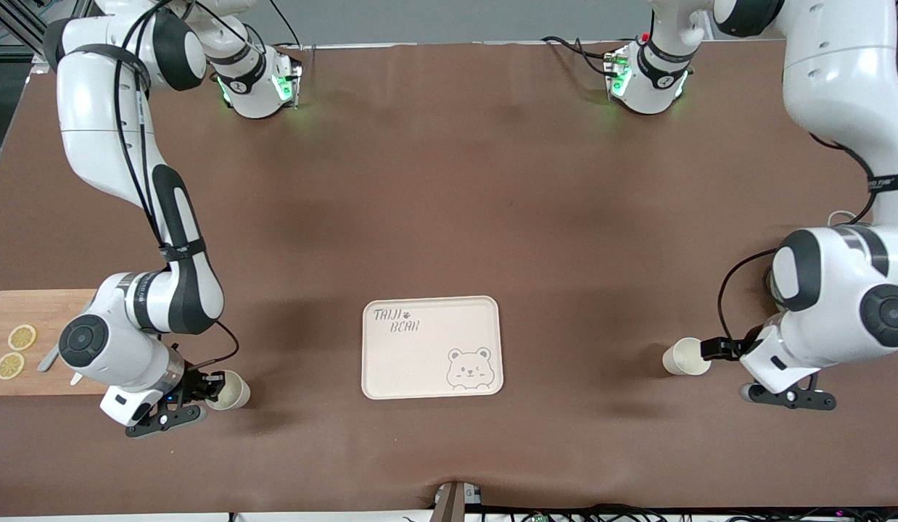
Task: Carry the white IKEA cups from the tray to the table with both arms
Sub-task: 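Lower the cups onto the table and open both grippers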
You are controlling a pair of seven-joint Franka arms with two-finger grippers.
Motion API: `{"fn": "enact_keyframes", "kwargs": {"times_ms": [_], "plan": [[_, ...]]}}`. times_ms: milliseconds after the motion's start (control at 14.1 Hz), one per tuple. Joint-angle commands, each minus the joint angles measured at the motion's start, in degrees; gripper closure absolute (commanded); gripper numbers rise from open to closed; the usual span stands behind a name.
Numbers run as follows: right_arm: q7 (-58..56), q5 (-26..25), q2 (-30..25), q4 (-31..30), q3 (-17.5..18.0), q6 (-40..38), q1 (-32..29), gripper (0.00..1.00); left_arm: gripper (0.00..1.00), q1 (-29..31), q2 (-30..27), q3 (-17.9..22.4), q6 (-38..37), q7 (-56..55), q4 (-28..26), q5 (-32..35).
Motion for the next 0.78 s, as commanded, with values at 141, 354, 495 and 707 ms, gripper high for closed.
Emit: {"fn": "enact_keyframes", "kwargs": {"times_ms": [141,354,495,707], "plan": [[-0.88,1.34,0.36,0.15,0.3,0.65,-0.21,0.98,0.0,-0.38,-6.32,0.1,-6.34,-2.27,-1.06,0.1],[-0.52,1.6,0.01,0.15,0.3,0.48,-0.21,0.0,0.0,-1.78,-9.31,-0.43,-10.82,-6.85,-1.06,3.26],[-0.26,1.51,-1.3,0.24,0.3,-0.22,0.06,0.0,0.0,-2.84,-11.24,-0.43,-14.08,-9.92,-1.06,3.27],[-0.43,1.51,-3.32,0.68,0.3,-3.37,-0.29,0.0,0.0,-2.58,-12.83,-0.61,-16.46,-9.51,-1.14,3.18]]}}
